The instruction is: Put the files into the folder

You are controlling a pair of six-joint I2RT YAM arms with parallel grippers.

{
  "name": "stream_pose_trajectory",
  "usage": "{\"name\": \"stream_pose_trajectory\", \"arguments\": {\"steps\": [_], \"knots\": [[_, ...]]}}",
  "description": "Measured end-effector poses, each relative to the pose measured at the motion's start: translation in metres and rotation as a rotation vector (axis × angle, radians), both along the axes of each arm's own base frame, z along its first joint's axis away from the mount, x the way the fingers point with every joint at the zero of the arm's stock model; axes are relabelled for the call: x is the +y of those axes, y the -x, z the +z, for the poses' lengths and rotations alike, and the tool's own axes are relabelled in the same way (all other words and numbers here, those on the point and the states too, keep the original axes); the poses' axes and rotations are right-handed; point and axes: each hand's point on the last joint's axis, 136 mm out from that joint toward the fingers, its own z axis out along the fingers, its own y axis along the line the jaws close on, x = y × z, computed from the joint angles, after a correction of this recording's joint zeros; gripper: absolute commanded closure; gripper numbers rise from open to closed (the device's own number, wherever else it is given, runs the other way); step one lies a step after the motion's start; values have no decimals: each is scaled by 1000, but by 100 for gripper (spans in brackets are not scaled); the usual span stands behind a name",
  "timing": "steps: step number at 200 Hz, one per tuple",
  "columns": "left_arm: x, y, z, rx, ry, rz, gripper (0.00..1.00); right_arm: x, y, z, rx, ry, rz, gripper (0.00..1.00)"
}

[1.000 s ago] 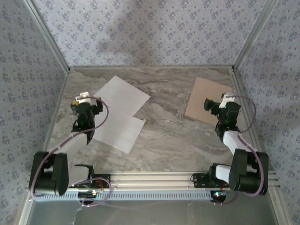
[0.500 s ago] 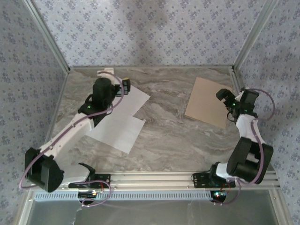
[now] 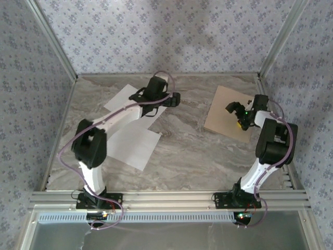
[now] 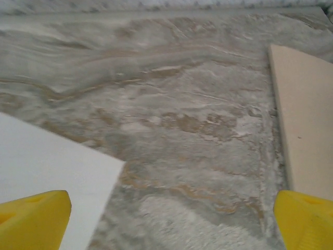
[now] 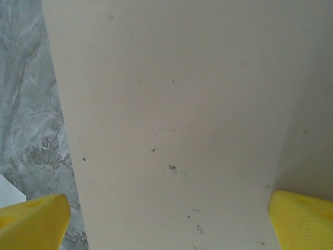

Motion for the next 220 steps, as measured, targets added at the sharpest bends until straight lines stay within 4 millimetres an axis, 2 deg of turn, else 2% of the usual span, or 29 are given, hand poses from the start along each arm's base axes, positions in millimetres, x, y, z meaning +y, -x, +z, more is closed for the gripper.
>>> {"name": "stream_pose_trajectory", "arguments": {"steps": [13,50,98,135,168,187,220], "knots": [[-17,0,-13,47,14,-33,0,9,-1,-6,13,-2,21,0],[-59,11,-48,178,52,-112,1,27,-12,-6,5,8,73,0],[-95,1,-70,275,109,-162,10,51,-15,-6,-12,27,153,0],[-105,-1,-83,327,116,-178,11,73,-11,-5,-19,30,227,0],[-104,1,-90,358,110,-179,9,90,9,-1,21,-3,280,0],[-106,1,-90,366,110,-180,8,86,17,10,33,-9,269,0],[-115,-6,-91,371,125,-195,8,65,25,30,27,-11,210,0]]}}
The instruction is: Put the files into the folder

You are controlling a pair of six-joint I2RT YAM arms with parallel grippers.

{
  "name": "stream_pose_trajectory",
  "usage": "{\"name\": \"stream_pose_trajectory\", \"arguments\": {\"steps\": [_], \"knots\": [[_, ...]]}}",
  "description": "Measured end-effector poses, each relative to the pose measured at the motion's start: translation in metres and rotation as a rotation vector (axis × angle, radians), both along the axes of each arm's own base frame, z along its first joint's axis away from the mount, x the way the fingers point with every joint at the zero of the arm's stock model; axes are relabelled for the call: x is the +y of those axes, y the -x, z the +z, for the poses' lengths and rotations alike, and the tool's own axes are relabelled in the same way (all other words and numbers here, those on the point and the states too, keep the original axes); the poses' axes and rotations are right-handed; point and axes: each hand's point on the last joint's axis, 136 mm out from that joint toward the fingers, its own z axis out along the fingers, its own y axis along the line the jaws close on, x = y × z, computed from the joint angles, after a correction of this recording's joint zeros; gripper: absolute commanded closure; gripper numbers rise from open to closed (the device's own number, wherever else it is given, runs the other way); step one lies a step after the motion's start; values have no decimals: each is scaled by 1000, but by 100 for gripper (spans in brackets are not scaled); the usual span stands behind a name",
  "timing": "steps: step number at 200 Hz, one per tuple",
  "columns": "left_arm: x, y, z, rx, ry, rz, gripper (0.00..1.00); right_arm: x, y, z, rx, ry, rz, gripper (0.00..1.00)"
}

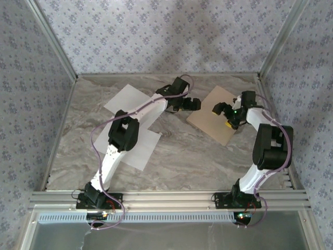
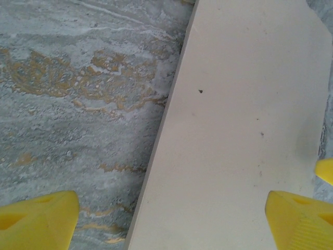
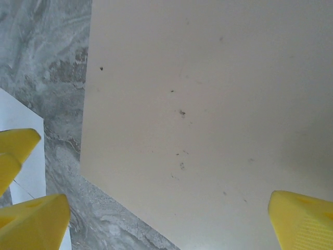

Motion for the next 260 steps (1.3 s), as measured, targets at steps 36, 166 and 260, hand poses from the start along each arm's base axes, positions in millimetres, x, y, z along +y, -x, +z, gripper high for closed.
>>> {"name": "stream_pose_trajectory", "arguments": {"steps": [36,166,260], "knots": [[-7,-2,-8,24,5,-16,8,-26,9,0,17,-13,-95,1],[-12,-1,-20,67,0,-34,8,-39,30,-36,122,-53,-177,1],[-16,0,-39,86,-15,-39,8,-42,35,-35,114,-42,-190,1]]}}
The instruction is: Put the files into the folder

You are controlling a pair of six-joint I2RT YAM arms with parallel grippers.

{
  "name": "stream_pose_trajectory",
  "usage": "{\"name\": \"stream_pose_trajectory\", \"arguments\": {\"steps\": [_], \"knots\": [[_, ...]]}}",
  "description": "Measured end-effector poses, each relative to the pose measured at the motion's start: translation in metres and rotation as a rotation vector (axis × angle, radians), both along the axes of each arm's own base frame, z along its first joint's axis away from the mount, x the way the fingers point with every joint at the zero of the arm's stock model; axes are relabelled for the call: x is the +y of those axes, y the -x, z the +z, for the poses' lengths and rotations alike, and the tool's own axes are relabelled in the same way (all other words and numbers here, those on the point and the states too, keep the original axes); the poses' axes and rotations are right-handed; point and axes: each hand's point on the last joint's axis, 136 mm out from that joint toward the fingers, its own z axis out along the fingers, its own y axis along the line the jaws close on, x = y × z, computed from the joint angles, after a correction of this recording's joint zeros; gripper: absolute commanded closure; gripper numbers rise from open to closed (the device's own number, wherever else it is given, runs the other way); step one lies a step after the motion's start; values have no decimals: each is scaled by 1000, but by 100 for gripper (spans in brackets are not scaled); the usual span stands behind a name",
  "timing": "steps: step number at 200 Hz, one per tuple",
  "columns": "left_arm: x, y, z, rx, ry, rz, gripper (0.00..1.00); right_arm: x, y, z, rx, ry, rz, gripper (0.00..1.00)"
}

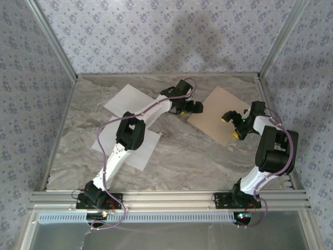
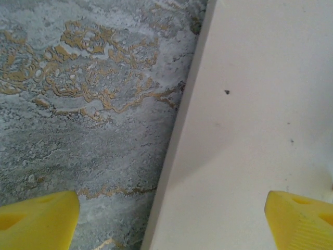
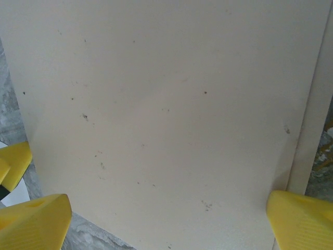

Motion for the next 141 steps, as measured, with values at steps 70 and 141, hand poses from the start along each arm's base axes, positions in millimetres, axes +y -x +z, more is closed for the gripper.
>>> {"name": "stream_pose_trajectory", "arguments": {"steps": [70,141], "knots": [[-2,2,-1,5,-1,-6,11,-1,13,5,14,25,-12,1],[-4,5,-5,12,-6,-8,13,0,17,-4,40,17,-11,1]]}}
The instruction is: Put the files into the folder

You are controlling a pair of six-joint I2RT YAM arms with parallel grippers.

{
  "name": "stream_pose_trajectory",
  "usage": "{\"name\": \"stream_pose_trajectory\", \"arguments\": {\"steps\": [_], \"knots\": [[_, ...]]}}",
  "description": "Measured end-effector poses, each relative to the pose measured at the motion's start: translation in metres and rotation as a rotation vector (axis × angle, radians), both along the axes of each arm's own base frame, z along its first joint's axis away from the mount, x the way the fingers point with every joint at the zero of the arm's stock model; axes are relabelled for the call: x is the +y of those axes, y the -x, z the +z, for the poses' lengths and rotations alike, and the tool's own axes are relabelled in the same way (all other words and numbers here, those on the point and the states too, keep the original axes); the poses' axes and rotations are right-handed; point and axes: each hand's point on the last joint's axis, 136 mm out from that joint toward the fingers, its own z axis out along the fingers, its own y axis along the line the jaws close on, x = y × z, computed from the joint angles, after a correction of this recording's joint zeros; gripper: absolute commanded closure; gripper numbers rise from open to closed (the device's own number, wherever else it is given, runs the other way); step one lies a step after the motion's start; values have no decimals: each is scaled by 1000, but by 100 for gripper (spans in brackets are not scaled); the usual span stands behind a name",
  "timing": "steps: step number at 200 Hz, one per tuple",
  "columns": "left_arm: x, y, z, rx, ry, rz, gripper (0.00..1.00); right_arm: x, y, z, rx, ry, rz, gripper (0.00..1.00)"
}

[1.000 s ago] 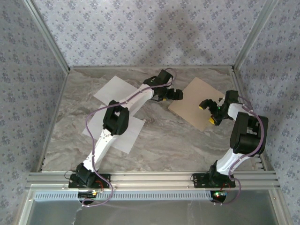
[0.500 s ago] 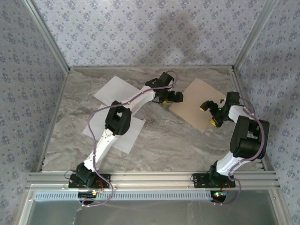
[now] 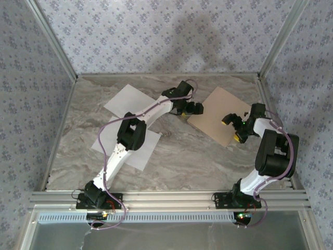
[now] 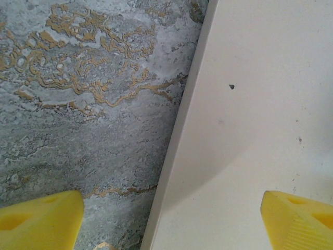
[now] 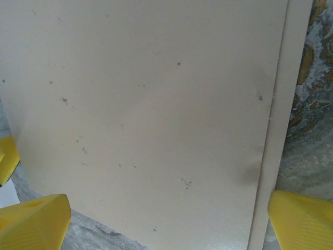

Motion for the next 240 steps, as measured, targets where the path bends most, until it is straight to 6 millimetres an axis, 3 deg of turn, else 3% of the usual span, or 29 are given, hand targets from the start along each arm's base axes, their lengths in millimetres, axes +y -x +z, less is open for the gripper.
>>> {"name": "stream_pose_trajectory", "arguments": {"steps": [50,113,166,240], "knots": [[0,1,-1,6,-1,3,15,0,0,-5,10,-11,1,1],[-2,8,-2,33,3,-16,26,1,0,-4,7,-10,9,1],[-7,27,-7,41,-17,-74,31,4,1,-4,5,4,42,1],[16,63,-9,57,-1,-86,32,13,2,-4,-8,33,109,1]]}}
